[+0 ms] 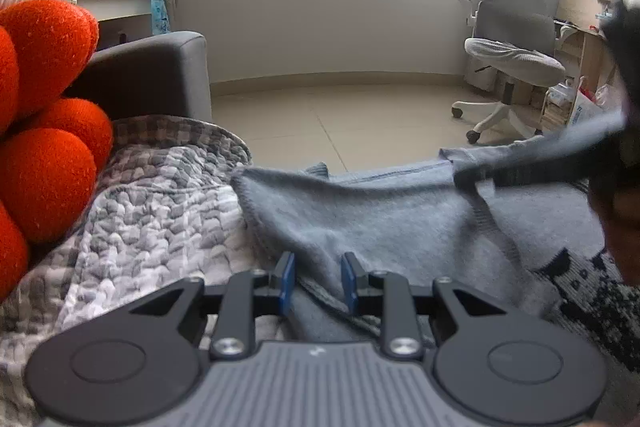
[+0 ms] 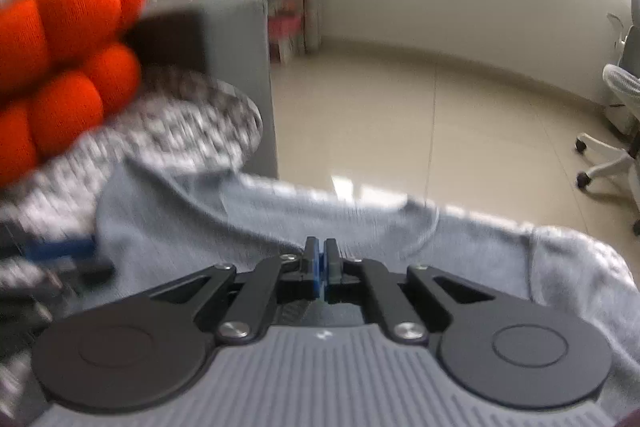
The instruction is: Fold clothes
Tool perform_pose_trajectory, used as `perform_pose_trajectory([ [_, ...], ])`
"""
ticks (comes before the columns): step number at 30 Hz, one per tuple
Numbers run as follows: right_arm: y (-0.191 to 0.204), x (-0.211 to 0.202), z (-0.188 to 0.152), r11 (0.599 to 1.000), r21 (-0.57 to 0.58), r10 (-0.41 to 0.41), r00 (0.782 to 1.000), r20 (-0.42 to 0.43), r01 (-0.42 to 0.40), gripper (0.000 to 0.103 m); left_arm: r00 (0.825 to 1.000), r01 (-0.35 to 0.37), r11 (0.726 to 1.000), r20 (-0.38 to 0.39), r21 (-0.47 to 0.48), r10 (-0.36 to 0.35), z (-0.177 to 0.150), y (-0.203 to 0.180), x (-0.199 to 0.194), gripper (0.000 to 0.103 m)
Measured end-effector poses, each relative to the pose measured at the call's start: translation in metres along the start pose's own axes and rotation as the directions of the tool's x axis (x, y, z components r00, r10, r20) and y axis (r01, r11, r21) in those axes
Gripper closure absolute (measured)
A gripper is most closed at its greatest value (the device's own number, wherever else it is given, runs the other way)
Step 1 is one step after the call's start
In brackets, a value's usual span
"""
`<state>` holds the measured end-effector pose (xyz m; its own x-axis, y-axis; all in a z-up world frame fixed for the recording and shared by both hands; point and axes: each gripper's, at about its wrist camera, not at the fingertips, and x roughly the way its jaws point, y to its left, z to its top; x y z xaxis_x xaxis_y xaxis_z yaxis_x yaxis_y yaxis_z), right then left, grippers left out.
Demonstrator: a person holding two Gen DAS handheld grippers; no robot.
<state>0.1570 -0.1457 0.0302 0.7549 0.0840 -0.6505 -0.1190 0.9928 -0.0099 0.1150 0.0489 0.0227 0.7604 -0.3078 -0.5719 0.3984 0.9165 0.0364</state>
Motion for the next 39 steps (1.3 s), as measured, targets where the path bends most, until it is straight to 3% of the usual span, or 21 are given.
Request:
perform_pose_trajectory([
  [7, -0.012, -0.009, 0.003, 0.992, 0.123, -0.007, 0.999, 0.047, 0.001, 0.102, 0.997, -0.071, 0.997, -0.023, 0.035, 0.071, 0.016, 0.004, 0.020, 0.073],
  [10, -0.003, -0.006, 0.001, 0.997, 0.066, -0.033, 0.999, 0.022, 0.032, 0.102, 0.995, -0.089, 0.996, -0.053, 0.012, 0.089, 0.028, 0.014, 0.043, 0.070],
  [16, -0.005, -0.005, -0.004, 0.995, 0.092, -0.048, 0.998, 0.029, 0.045, 0.101, 0.993, -0.096, 0.995, -0.078, -0.024, 0.093, 0.043, 0.027, 0.069, 0.067],
  [23, -0.004, -0.001, -0.004, 0.995, 0.089, -0.045, 0.999, 0.031, 0.042, 0.101, 0.982, -0.188, 0.964, -0.040, -0.187, 0.184, 0.045, 0.057, 0.036, 0.068],
  [26, 0.000, 0.000, -0.005, 0.996, 0.072, -0.059, 0.998, 0.030, 0.057, 0.099, 0.979, -0.200, 0.962, -0.071, -0.185, 0.190, 0.043, 0.055, 0.042, 0.069],
  [29, 0.006, -0.009, -0.003, 0.992, 0.042, -0.118, 0.992, 0.049, 0.116, 0.089, 0.972, -0.225, 0.955, -0.107, -0.193, 0.207, 0.043, 0.053, 0.050, 0.069],
  [31, 0.001, -0.025, -0.001, 0.991, 0.042, -0.129, 0.989, 0.077, 0.126, 0.086, 0.976, -0.214, 0.942, -0.080, -0.257, 0.200, 0.045, 0.059, 0.036, 0.069],
  [33, -0.007, -0.045, 0.001, 0.990, 0.063, -0.129, 0.987, 0.098, 0.123, 0.068, 0.976, -0.216, 0.939, -0.053, -0.268, 0.210, 0.048, 0.057, 0.017, 0.069],
  [35, -0.020, -0.066, 0.001, 0.988, 0.131, -0.097, 0.990, 0.099, 0.084, 0.068, 0.978, -0.209, 0.948, -0.043, -0.241, 0.204, 0.046, 0.045, -0.003, 0.069],
  [37, -0.030, -0.085, -0.001, 0.981, 0.193, -0.043, 0.996, 0.079, 0.027, 0.068, 0.986, -0.163, 0.959, -0.060, -0.230, 0.153, 0.042, 0.027, -0.021, 0.069],
  [39, -0.034, -0.106, -0.006, 0.976, 0.216, -0.034, 0.998, 0.053, 0.022, 0.068, 0.992, -0.117, 0.968, -0.077, -0.220, 0.102, 0.037, 0.009, -0.038, 0.069],
])
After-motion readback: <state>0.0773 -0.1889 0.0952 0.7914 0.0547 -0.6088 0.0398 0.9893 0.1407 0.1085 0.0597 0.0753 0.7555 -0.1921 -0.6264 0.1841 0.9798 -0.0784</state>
